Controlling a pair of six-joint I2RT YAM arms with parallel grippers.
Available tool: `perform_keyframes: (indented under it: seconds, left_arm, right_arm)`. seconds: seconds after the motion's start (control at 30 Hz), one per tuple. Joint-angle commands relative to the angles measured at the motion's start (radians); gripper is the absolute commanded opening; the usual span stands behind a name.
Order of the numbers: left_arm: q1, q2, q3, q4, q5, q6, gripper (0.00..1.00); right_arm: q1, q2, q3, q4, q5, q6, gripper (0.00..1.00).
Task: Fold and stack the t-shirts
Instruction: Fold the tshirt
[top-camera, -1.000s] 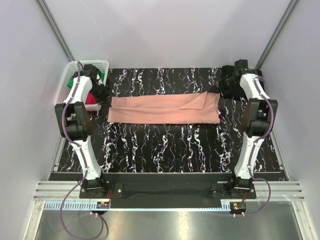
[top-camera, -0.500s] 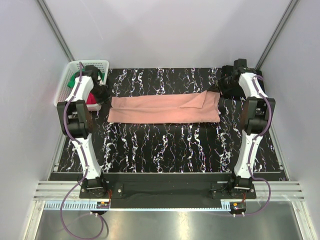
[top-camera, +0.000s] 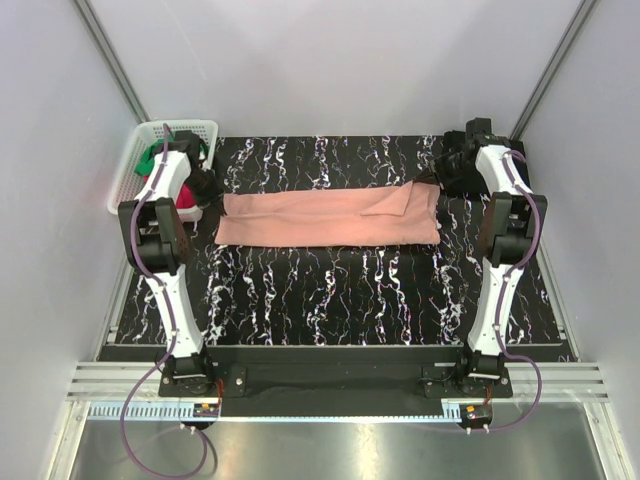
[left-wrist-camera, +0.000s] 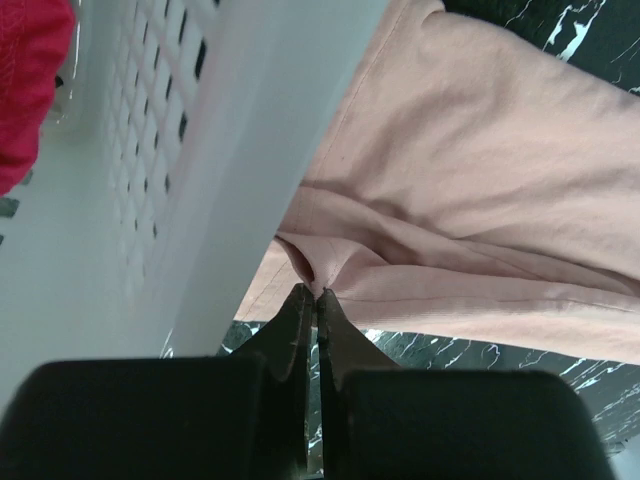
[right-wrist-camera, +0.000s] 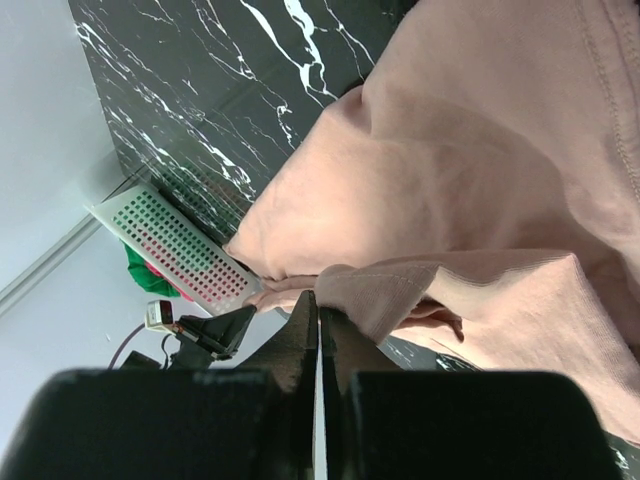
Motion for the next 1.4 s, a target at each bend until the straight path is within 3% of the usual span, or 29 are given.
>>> perform_keyframes:
  seconds: [0.0, 0.4, 0.47, 0.5, 0.53, 0.67, 0.93, 1.1, 1.2, 1.37]
  left_arm:
    - [-0.002, 0.010, 0.048, 0.009, -0.018, 0.000, 0.00]
    - [-0.005, 0.038, 0.070, 0.007, -0.023, -0.009, 0.01]
    - [-0.005, 0.041, 0.073, 0.004, -0.024, -0.010, 0.17]
    - [-0.005, 0.039, 0.073, 0.003, -0.029, -0.012, 0.24]
    - [-0.005, 0.033, 0.070, 0.003, -0.032, -0.013, 0.33]
    - [-0.007, 0.026, 0.070, 0.003, -0.041, -0.013, 0.39]
    - [-0.005, -0.001, 0.087, -0.002, -0.077, -0.021, 0.42]
    - [-0.005, -0.017, 0.177, -0.043, -0.116, -0.026, 0.46]
    - [-0.004, -0.021, 0.240, -0.062, -0.091, -0.030, 0.48]
    - [-0.012, -0.070, 0.187, -0.045, -0.028, -0.058, 0.48]
  right_arm:
    - [-0.006, 0.013, 0.060, 0.012, -0.027, -0.019, 0.00]
    - [-0.006, 0.069, 0.110, 0.012, -0.047, -0.014, 0.01]
    - [-0.006, 0.080, 0.112, 0.010, -0.059, -0.014, 0.23]
    - [-0.006, 0.085, 0.112, 0.009, -0.062, -0.014, 0.30]
    - [-0.006, 0.085, 0.110, 0.007, -0.065, -0.014, 0.30]
    - [-0.008, 0.083, 0.112, 0.007, -0.056, -0.019, 0.31]
    - [-0.013, 0.059, 0.155, 0.004, -0.037, -0.028, 0.26]
    - [-0.020, 0.051, 0.214, -0.008, -0.063, -0.034, 0.23]
    - [-0.028, 0.054, 0.271, -0.023, -0.085, -0.037, 0.23]
    - [-0.039, 0.054, 0.337, -0.065, -0.109, -0.045, 0.22]
